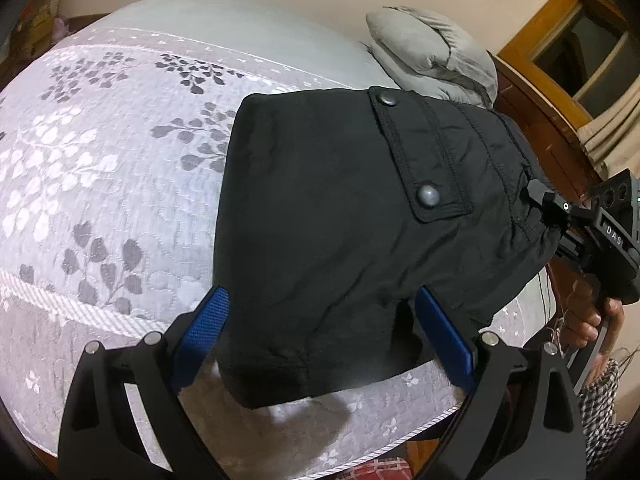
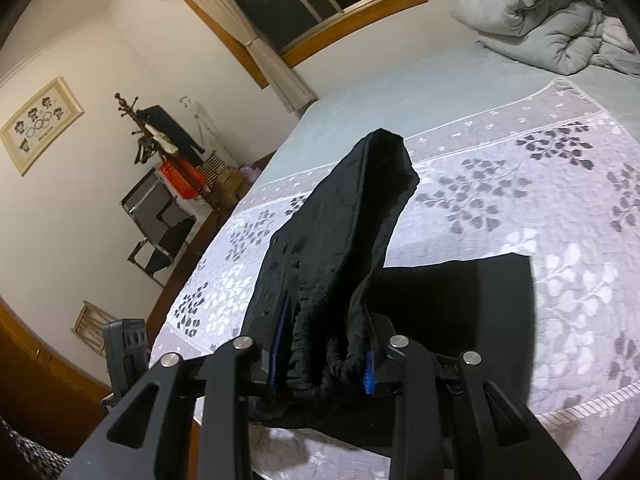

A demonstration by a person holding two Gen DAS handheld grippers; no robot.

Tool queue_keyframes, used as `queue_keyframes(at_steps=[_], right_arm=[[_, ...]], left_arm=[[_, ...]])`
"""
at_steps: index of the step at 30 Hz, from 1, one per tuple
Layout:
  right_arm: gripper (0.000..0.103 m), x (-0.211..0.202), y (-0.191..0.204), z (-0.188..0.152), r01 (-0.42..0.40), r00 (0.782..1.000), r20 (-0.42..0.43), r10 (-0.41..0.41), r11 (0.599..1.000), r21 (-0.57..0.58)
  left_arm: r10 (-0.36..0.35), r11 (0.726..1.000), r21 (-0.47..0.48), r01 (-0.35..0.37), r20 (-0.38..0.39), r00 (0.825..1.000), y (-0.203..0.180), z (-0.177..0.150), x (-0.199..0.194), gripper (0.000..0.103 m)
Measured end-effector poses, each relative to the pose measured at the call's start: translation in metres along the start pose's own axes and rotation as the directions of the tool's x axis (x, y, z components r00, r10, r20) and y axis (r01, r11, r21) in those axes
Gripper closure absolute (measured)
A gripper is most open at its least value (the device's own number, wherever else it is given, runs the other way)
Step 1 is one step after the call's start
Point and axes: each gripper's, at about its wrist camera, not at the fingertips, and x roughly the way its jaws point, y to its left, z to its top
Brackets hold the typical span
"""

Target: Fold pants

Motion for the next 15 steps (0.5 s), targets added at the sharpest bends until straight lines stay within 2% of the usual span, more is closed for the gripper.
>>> queue_keyframes(at_steps=[15], right_arm=[[0.073, -0.008, -0.045, -0.023, 0.048, 0.999, -0.028, -0.046, 0.996, 0.08]], left_arm=[[0.062, 0.995, 0.08, -0.059, -0.031, 0.998, -0.024, 0.005, 0.018, 0.009]])
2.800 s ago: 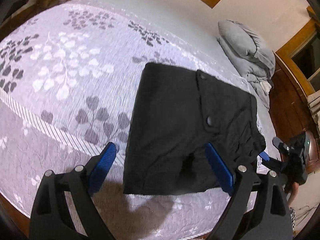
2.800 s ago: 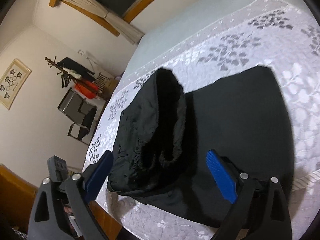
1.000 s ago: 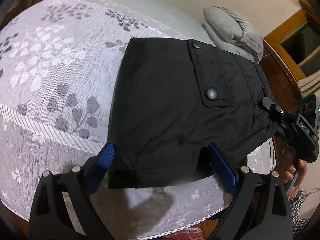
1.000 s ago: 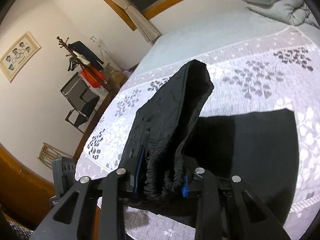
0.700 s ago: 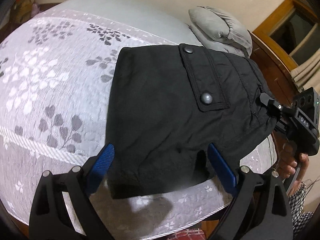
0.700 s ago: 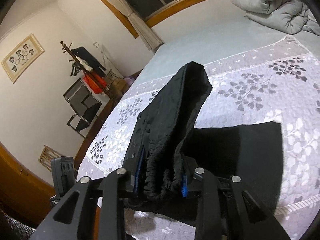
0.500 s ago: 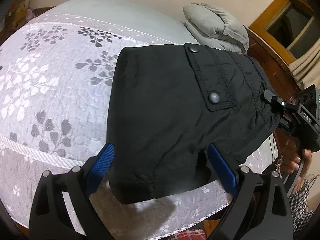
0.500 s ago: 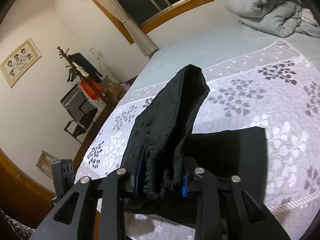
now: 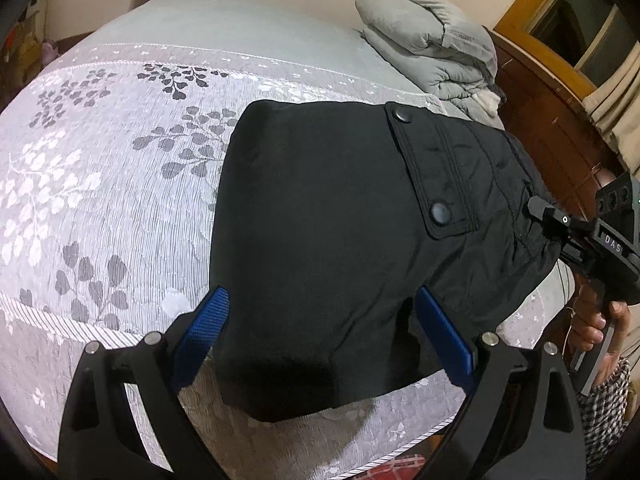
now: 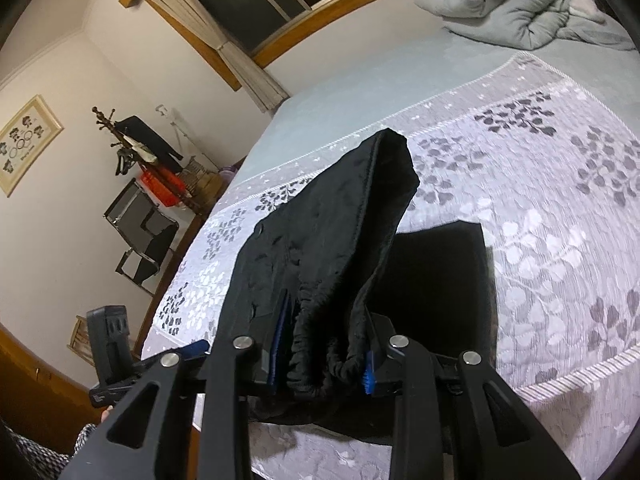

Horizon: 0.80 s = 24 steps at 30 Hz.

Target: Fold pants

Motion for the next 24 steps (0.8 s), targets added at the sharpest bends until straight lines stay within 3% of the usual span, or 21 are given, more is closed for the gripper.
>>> queue_keyframes(at_steps=[24], right_arm=[[0.073, 0.049, -0.059, -0.04, 0.05, 0.995, -0.094, -0.037, 0.988, 0.146]], left_arm=[[0.115, 0.989, 0.094, -0.112, -0.023, 0.993, -0.02, 0.003, 0.017, 0.009]])
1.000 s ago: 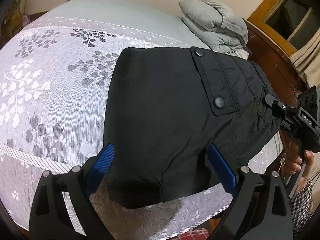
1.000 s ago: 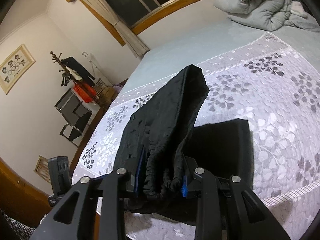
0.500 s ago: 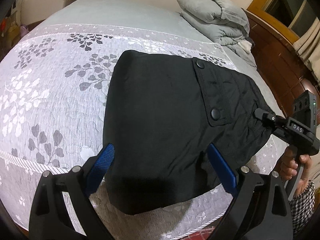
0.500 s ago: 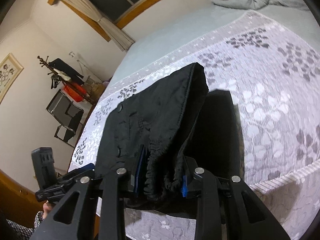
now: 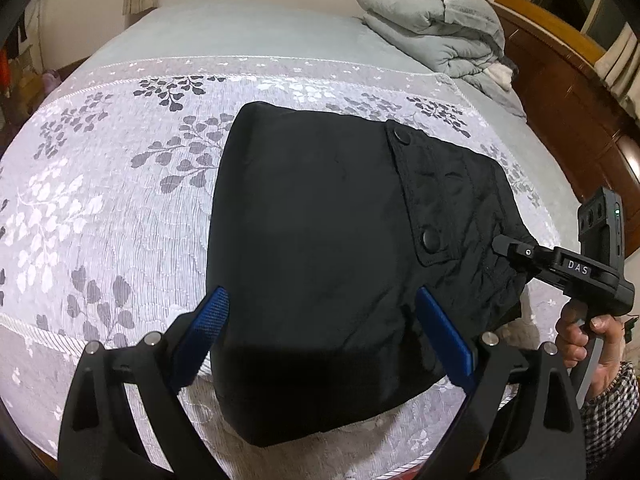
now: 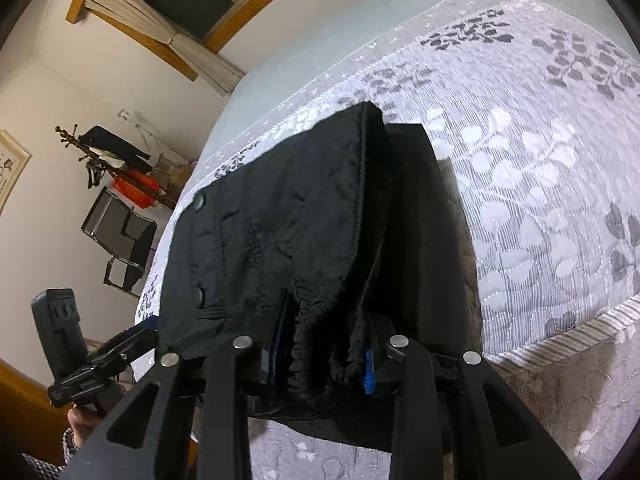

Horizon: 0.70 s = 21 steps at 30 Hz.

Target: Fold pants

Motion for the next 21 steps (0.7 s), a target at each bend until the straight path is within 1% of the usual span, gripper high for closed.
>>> queue_keyframes(at_steps=[3, 4, 5, 9, 11, 13, 15, 18, 19, 20, 21], right_arm=[[0.072, 0.003, -0.001, -0.001, 0.0, 1.0, -0.006, 0.0, 1.0, -0.007], [0.071, 0.003, 0.0, -0.002, 0.002, 1.0, -0.008, -0.002, 1.0, -0.014], [0.065, 0.002, 0.001, -0.002, 0.006, 1.0, -0.008, -0.006, 1.0, -0.021], [0.058, -0.002, 0.012, -0.006, 0.048, 0.999, -0.01, -0.049, 0.994, -0.094], [0.05, -0.005, 0.013, -0.007, 0.043, 0.999, -0.01, -0.044, 0.994, -0.096], [0.047, -0.011, 0.013, -0.01, 0.045, 0.999, -0.006, -0.046, 0.994, -0.095], [0.047, -0.017, 0.012, -0.013, 0.054, 0.998, -0.004, -0.055, 0.994, -0.095], [0.047, -0.023, 0.006, -0.019, 0.044, 0.999, -0.01, -0.045, 0.995, -0.084], [0.048, -0.023, 0.004, -0.019, 0.043, 0.999, -0.017, -0.044, 0.996, -0.08], [0.055, -0.023, 0.002, -0.02, 0.037, 0.999, -0.02, -0.038, 0.996, -0.078], [0.056, -0.022, 0.001, -0.021, 0.031, 0.999, -0.022, -0.033, 0.997, -0.071]], left_arm=[[0.004, 1.0, -0.002, -0.004, -0.002, 1.0, -0.001, -0.001, 0.0, 0.009], [0.007, 1.0, -0.001, -0.007, -0.003, 1.0, -0.001, -0.001, 0.0, 0.009], [0.011, 1.0, -0.001, -0.011, -0.004, 1.0, -0.001, -0.001, 0.0, 0.009], [0.022, 1.0, -0.005, -0.022, -0.005, 1.0, 0.0, 0.0, -0.001, 0.009], [0.026, 1.0, -0.009, -0.026, -0.004, 1.0, 0.001, 0.0, -0.001, 0.009], [0.031, 0.999, -0.011, -0.031, -0.006, 1.0, 0.002, 0.0, -0.001, 0.009], [0.038, 0.999, -0.013, -0.039, -0.008, 0.999, 0.003, -0.001, -0.001, 0.008], [0.053, 0.998, -0.022, -0.053, -0.019, 0.998, 0.009, -0.005, 0.001, 0.008], [0.058, 0.998, -0.03, -0.059, -0.025, 0.998, 0.011, -0.006, 0.001, 0.008], [0.059, 0.997, -0.038, -0.06, -0.029, 0.998, 0.014, -0.008, 0.002, 0.008], [0.059, 0.997, -0.045, -0.061, -0.031, 0.998, 0.015, -0.009, 0.003, 0.008]])
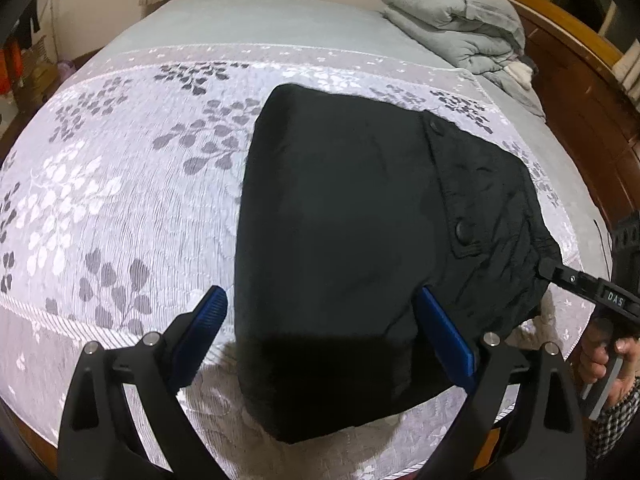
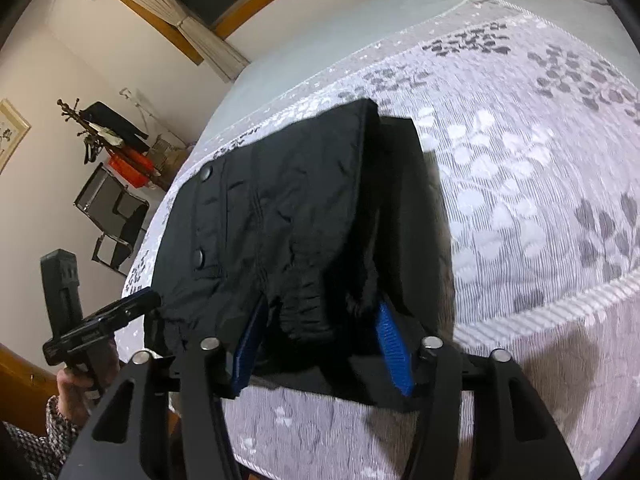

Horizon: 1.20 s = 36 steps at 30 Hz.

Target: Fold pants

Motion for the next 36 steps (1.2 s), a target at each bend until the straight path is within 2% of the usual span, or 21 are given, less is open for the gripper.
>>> queue_keyframes(at_steps=[8, 14, 27, 30, 31, 36], right_arm=[[0.067, -0.012, 0.005, 0.008, -0.029, 0.999, 0.042, 0.028, 1.0, 0.005], [0.068, -0.032, 0.006, 0.02, -0.034, 0.995, 0.09, 0.033, 0.999, 0.012], [0.067, -0.002, -0.014, 0.005, 0.006, 1.0, 0.024, -0.007, 0.999, 0.045], [0.066, 0.003, -0.017, 0.002, 0.025, 1.0, 0.012, -0.025, 0.999, 0.035], [0.061, 0.005, -0.016, 0.001, 0.038, 0.999, 0.002, -0.038, 0.999, 0.02], [0.055, -0.002, -0.006, 0.004, 0.08, 0.997, 0.007, -0.08, 0.996, -0.038]], left_arm=[[-0.001, 1.0, -0.026, 0.001, -0.011, 1.0, 0.002, -0.001, 0.004, 0.008], [-0.012, 1.0, -0.001, 0.012, 0.0, 1.0, -0.01, 0.004, 0.005, 0.008], [0.004, 0.999, 0.038, -0.004, 0.018, 1.0, -0.023, 0.007, 0.004, 0.008], [0.008, 0.999, 0.046, -0.009, 0.021, 1.0, -0.026, 0.008, 0.003, 0.008], [0.005, 0.999, 0.048, -0.006, 0.022, 1.0, -0.027, 0.008, 0.002, 0.008], [0.011, 0.998, 0.06, -0.013, 0.033, 0.999, -0.029, 0.008, -0.002, 0.008]])
